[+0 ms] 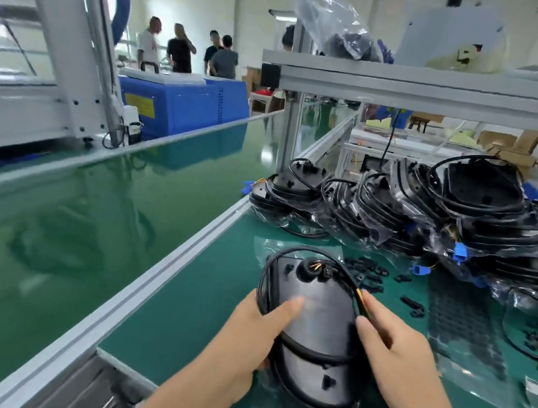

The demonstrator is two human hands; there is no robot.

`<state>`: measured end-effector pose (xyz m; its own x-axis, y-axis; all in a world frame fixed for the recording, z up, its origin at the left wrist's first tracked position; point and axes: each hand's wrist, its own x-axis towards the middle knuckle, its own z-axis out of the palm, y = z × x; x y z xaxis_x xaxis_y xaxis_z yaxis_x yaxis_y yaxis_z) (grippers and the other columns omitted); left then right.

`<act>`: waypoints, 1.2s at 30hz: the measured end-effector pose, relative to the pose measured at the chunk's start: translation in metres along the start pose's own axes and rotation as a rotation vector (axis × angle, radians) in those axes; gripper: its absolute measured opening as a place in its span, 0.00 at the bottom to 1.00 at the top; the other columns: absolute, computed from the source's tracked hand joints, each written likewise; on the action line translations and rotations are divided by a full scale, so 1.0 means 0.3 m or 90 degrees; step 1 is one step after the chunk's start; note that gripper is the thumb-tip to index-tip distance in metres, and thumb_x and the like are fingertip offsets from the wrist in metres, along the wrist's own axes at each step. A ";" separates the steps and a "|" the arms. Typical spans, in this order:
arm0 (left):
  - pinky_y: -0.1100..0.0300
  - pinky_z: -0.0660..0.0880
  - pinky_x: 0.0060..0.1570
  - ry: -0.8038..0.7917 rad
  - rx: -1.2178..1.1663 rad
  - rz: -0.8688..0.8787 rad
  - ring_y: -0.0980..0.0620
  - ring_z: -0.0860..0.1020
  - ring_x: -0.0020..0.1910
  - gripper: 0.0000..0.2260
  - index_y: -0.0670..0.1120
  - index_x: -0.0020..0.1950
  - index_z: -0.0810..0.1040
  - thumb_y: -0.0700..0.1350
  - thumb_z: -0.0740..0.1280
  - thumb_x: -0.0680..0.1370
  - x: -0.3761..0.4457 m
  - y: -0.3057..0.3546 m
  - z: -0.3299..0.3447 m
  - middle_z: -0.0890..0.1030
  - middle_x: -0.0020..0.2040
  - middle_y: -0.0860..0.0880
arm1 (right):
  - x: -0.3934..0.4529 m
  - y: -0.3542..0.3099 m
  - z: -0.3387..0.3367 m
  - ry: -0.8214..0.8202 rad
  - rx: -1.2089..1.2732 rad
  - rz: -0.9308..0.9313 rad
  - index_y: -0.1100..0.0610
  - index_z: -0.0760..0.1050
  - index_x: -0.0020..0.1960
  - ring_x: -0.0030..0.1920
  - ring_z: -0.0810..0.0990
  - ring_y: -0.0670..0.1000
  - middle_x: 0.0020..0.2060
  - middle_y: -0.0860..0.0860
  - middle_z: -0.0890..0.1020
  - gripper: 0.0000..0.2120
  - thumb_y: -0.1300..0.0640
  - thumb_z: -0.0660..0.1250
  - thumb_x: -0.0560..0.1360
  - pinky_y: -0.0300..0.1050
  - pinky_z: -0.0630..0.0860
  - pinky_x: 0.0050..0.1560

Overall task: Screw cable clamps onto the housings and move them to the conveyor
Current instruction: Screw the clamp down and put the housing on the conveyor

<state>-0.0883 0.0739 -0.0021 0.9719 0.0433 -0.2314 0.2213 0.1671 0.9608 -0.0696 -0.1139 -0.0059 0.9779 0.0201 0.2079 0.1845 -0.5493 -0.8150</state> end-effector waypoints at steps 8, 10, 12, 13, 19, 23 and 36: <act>0.52 0.80 0.50 0.235 -0.035 0.124 0.53 0.84 0.50 0.08 0.53 0.55 0.81 0.49 0.69 0.77 -0.039 0.036 -0.321 0.86 0.50 0.53 | 0.126 -0.151 0.348 -0.171 0.151 -0.117 0.48 0.66 0.73 0.51 0.64 0.16 0.57 0.25 0.68 0.22 0.55 0.63 0.79 0.14 0.60 0.48; 0.52 0.80 0.51 0.304 -0.028 0.154 0.52 0.84 0.50 0.07 0.51 0.54 0.82 0.48 0.69 0.77 -0.071 0.041 -0.399 0.86 0.49 0.52 | 0.127 -0.195 0.435 -0.212 0.185 -0.136 0.48 0.66 0.73 0.52 0.62 0.15 0.60 0.28 0.69 0.22 0.56 0.63 0.80 0.13 0.59 0.49; 0.53 0.81 0.49 0.364 -0.035 0.172 0.51 0.84 0.49 0.07 0.49 0.54 0.82 0.47 0.69 0.77 -0.104 0.046 -0.477 0.86 0.49 0.51 | 0.123 -0.245 0.516 -0.255 0.208 -0.160 0.49 0.66 0.73 0.53 0.65 0.17 0.63 0.33 0.70 0.22 0.56 0.63 0.80 0.14 0.60 0.49; 0.54 0.81 0.47 0.388 -0.040 0.172 0.51 0.84 0.48 0.07 0.48 0.54 0.82 0.46 0.69 0.77 -0.121 0.049 -0.512 0.86 0.48 0.50 | 0.120 -0.268 0.554 -0.273 0.214 -0.174 0.50 0.67 0.73 0.55 0.67 0.20 0.64 0.35 0.71 0.22 0.57 0.63 0.80 0.14 0.60 0.50; 0.45 0.79 0.53 0.506 -0.065 0.128 0.44 0.83 0.51 0.09 0.46 0.55 0.81 0.48 0.69 0.77 -0.195 0.056 -0.708 0.85 0.51 0.46 | 0.092 -0.325 0.677 -0.355 0.186 -0.231 0.49 0.69 0.71 0.57 0.77 0.39 0.58 0.39 0.79 0.22 0.54 0.66 0.78 0.17 0.64 0.48; 0.49 0.81 0.46 0.592 -0.103 0.090 0.44 0.84 0.46 0.13 0.41 0.57 0.80 0.48 0.69 0.78 -0.207 0.090 -0.819 0.85 0.49 0.44 | 0.094 -0.319 0.676 -0.367 0.186 -0.227 0.50 0.71 0.70 0.49 0.77 0.34 0.48 0.37 0.79 0.21 0.53 0.67 0.77 0.19 0.66 0.48; 0.48 0.74 0.58 0.797 0.157 -0.015 0.36 0.75 0.61 0.22 0.33 0.67 0.68 0.48 0.63 0.80 -0.109 0.175 -0.912 0.75 0.63 0.33 | 0.092 -0.286 0.675 -0.367 0.238 -0.203 0.51 0.75 0.67 0.52 0.77 0.30 0.50 0.33 0.79 0.18 0.56 0.67 0.77 0.21 0.68 0.51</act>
<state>-0.1306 0.3506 0.0140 0.2577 0.9606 -0.1044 0.3766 -0.0004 0.9264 -0.0387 0.1030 -0.0399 0.7492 0.6202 0.2325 0.3872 -0.1253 -0.9134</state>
